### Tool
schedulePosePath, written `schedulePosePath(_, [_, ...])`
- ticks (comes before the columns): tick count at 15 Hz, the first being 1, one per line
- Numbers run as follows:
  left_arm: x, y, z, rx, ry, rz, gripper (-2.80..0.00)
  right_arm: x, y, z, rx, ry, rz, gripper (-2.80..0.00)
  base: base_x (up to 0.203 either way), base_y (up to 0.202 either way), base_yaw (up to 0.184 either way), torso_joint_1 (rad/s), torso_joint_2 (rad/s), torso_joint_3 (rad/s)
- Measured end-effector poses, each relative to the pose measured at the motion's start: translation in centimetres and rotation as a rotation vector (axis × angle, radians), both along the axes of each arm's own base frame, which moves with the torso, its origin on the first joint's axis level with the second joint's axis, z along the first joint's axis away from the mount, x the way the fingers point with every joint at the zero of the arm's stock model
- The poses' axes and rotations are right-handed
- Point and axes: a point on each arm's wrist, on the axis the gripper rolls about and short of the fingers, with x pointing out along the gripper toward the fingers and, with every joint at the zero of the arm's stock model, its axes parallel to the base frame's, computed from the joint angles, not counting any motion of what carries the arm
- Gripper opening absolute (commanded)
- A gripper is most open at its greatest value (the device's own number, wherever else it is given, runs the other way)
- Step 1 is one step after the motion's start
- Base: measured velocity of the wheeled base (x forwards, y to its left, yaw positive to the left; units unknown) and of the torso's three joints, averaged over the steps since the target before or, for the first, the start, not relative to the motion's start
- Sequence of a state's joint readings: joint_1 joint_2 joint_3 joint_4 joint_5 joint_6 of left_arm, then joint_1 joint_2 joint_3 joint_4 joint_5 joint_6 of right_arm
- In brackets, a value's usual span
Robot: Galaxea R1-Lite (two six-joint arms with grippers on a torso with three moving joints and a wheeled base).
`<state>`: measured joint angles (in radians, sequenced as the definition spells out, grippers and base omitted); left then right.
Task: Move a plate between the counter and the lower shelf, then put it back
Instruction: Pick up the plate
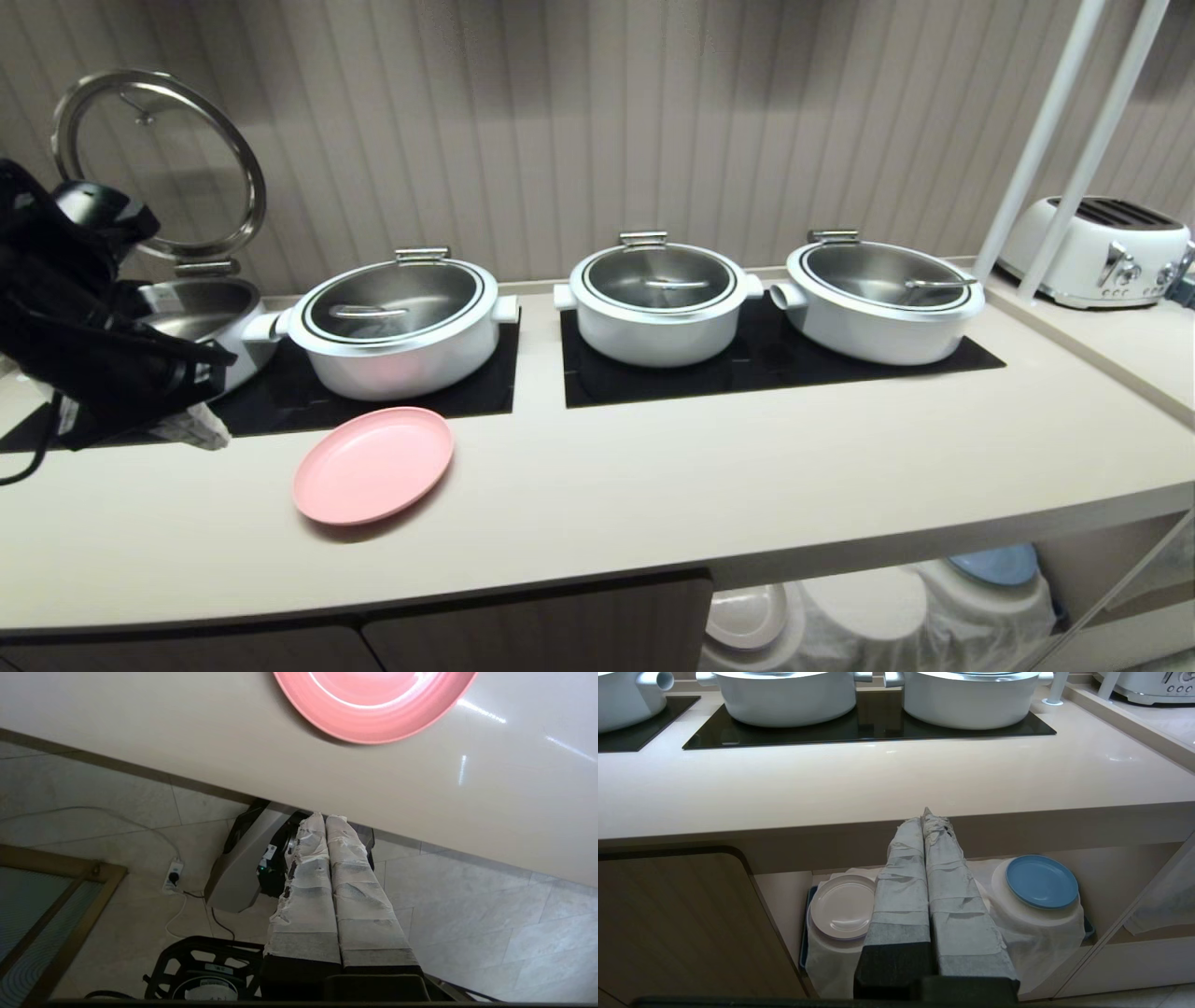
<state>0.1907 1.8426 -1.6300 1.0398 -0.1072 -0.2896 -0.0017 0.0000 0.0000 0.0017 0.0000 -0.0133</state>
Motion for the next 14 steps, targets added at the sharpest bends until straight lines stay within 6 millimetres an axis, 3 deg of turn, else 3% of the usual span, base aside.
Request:
schedulePosePath(7, [5.6,1.2,-5.8,0.006,0.1,-0.052,-2.8,0.0,0.0,0.0,0.0,0.0,0.0,-2.8,0.0,0.0,0.0,0.0,0.0,0.0])
schedulePosePath(14, [7.7,1.6,-9.4,0.001,0.139,-0.06,-2.8,0.0,0.0,0.0,0.0,0.0,0.0,-2.8,0.0,0.0,0.0,0.0,0.0,0.0])
